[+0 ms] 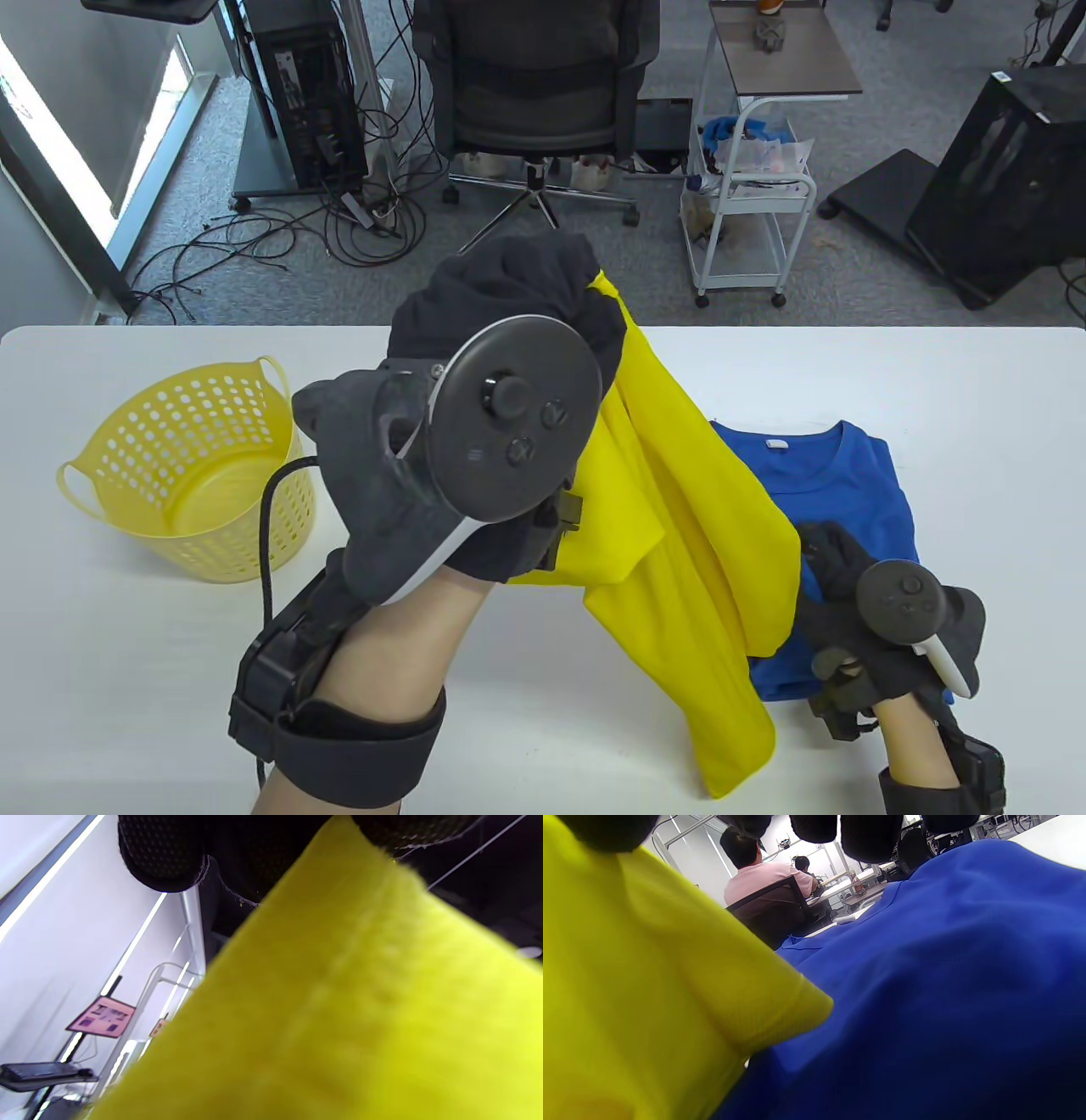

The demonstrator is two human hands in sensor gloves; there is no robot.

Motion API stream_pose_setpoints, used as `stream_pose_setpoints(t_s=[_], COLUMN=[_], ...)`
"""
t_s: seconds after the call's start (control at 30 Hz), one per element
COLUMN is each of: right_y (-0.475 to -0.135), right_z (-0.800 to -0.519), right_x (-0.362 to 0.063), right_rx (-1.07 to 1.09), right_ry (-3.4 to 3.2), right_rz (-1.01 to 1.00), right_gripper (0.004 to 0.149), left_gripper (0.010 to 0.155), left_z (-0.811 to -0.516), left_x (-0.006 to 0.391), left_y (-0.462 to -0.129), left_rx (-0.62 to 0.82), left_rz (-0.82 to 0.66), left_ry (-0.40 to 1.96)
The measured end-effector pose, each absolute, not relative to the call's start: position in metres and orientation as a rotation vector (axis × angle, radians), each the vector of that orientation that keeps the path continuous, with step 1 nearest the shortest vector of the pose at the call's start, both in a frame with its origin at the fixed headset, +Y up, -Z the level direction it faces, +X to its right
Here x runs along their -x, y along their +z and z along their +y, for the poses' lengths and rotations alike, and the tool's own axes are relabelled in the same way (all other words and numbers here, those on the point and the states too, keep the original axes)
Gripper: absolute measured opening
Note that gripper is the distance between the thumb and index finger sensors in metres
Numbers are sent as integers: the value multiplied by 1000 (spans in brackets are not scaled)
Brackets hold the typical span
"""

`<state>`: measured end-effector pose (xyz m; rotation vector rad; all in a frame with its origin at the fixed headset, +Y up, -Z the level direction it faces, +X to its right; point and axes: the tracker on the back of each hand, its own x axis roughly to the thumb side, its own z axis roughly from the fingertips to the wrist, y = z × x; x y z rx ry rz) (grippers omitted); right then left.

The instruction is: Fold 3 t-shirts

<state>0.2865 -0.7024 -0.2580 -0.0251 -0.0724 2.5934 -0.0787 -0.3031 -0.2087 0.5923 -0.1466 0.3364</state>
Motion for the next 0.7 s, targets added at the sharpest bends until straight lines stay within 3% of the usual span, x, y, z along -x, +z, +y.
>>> stream_pose_setpoints(t_s=[0.17,0.4,0.7], right_y=[-258,-259,-260], right_z=[-702,-704,-706], right_x=[-286,-278,-271], right_rx=[34,9,-7], right_ry=[2600,2644,2688], right_rz=[-70,-48,-25], right_gripper=[72,72,73], left_gripper=[40,41,42], left_z=[-333,-434,-550], left_x=[93,132,174], left_y=[-229,-289,-341], left_rx=[-509,-194,-12], left_rz=[-79,61,167], left_ry=[273,137,27])
